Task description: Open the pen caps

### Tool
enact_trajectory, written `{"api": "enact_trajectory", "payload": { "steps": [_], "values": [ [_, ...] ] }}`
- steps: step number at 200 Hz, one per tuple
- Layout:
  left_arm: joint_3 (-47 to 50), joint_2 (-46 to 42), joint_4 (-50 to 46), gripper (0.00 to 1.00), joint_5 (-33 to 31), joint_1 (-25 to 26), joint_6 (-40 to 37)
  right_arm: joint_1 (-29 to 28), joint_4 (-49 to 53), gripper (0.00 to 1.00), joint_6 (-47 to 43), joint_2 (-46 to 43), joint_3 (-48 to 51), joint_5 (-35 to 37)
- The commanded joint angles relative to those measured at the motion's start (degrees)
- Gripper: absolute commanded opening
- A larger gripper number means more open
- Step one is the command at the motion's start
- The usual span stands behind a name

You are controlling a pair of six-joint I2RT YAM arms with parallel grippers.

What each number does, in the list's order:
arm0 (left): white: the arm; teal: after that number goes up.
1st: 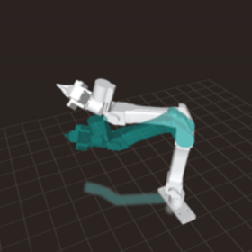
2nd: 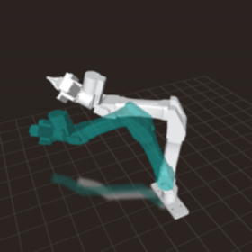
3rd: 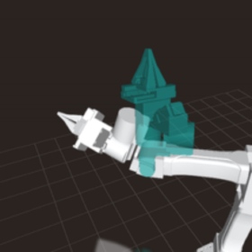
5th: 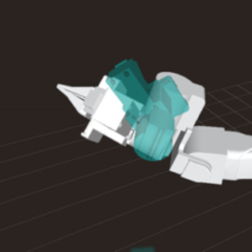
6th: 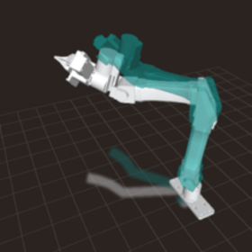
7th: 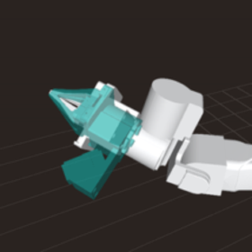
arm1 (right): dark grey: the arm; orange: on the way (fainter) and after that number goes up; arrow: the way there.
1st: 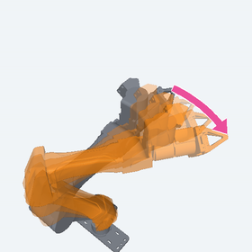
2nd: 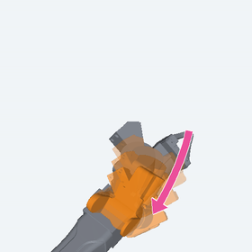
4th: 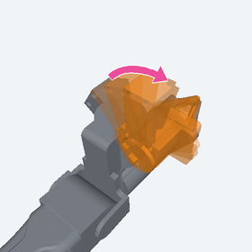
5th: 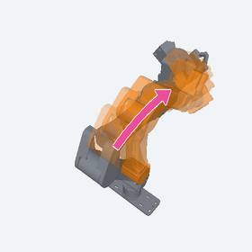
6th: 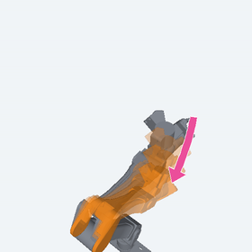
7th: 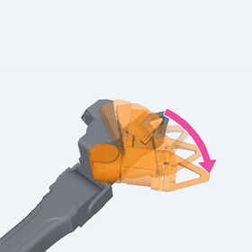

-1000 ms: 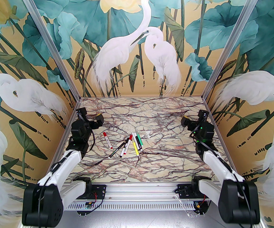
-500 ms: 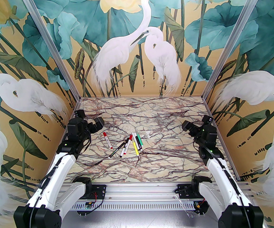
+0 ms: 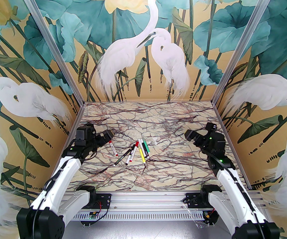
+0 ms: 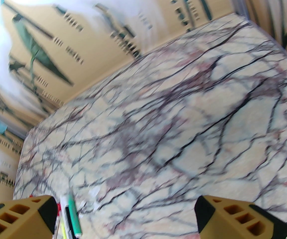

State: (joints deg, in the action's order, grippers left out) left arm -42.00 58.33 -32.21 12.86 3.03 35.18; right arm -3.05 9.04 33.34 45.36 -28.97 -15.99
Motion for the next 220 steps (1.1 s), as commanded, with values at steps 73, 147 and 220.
{"api": "enact_trajectory", "payload": {
  "steps": [73,147,220],
  "values": [
    [-3.17,17.76,-3.2,0.87,2.94,0.4,-0.79,-19.01,5.49,0.99,0.43,-0.24,-3.68,4.55],
    [-10.31,28.25,-9.2,0.69,1.15,0.88,-3.98,-27.77,4.33,0.99,-1.51,4.0,-4.69,10.62],
    [-17.6,37.69,-15.95,0.58,2.64,1.49,-5.01,-32.09,3.42,0.99,-1.95,7.37,-4.66,15.5]
  ]
}}
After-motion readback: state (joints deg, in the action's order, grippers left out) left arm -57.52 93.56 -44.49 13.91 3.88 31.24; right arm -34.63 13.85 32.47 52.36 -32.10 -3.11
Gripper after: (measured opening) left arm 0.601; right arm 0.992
